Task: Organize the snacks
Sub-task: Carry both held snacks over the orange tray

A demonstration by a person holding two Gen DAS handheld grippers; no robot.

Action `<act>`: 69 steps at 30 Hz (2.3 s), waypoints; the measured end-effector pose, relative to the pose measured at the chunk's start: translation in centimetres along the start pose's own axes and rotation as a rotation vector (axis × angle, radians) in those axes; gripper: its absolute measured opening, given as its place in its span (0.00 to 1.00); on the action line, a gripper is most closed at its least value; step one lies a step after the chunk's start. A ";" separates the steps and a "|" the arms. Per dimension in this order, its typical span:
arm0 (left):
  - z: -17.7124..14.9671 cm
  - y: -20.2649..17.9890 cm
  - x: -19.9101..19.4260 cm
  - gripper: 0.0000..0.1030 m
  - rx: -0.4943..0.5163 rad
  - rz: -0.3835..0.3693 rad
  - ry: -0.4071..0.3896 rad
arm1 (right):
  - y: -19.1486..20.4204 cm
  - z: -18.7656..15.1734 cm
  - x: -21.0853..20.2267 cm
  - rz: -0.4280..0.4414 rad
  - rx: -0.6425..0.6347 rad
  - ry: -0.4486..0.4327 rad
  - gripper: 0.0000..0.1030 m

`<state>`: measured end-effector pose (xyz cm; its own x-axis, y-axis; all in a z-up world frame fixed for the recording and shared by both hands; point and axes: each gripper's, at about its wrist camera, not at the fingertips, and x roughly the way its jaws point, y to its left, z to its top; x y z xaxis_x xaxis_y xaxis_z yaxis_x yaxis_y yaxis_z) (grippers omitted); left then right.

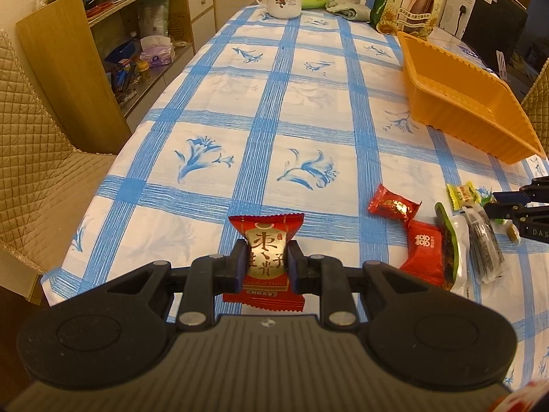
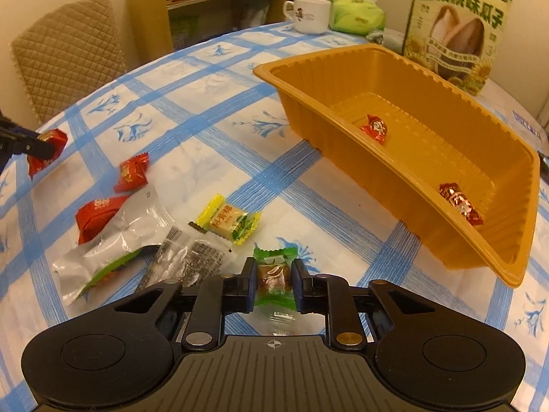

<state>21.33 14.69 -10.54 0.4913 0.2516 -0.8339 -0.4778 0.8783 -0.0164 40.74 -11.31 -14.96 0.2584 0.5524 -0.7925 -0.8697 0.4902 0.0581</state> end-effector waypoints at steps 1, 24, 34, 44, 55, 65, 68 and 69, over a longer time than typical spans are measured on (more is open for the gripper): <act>0.1 0.0 -0.1 0.21 0.003 -0.001 -0.002 | -0.1 0.0 -0.1 -0.003 0.018 0.004 0.20; 10.4 -10.2 -1.7 0.21 0.287 -0.247 -0.186 | -6.5 2.7 -10.5 -0.046 0.413 -0.210 0.20; 16.7 -18.9 -0.3 0.21 0.417 -0.365 -0.254 | -10.3 6.1 -12.0 -0.126 0.471 -0.305 0.20; 20.8 -24.8 2.0 0.21 0.470 -0.409 -0.256 | -14.7 7.8 -11.4 -0.173 0.530 -0.326 0.20; 22.3 -28.1 6.4 0.21 0.458 -0.398 -0.188 | -17.9 7.5 -8.4 -0.206 0.593 -0.281 0.20; 21.6 -29.6 10.7 0.21 0.459 -0.353 -0.110 | -18.9 6.5 -6.0 -0.216 0.633 -0.233 0.20; 21.4 -29.8 11.7 0.21 0.461 -0.343 -0.089 | -19.0 6.2 -5.7 -0.216 0.643 -0.227 0.20; 21.3 -29.9 12.0 0.21 0.462 -0.340 -0.083 | -19.1 6.1 -5.6 -0.215 0.645 -0.225 0.20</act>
<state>57.06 0.12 -8.29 0.6263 -0.0615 -0.7772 0.0754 0.9970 -0.0181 58.45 -19.60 -7.96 0.5368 0.4905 -0.6865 -0.3861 0.8662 0.3171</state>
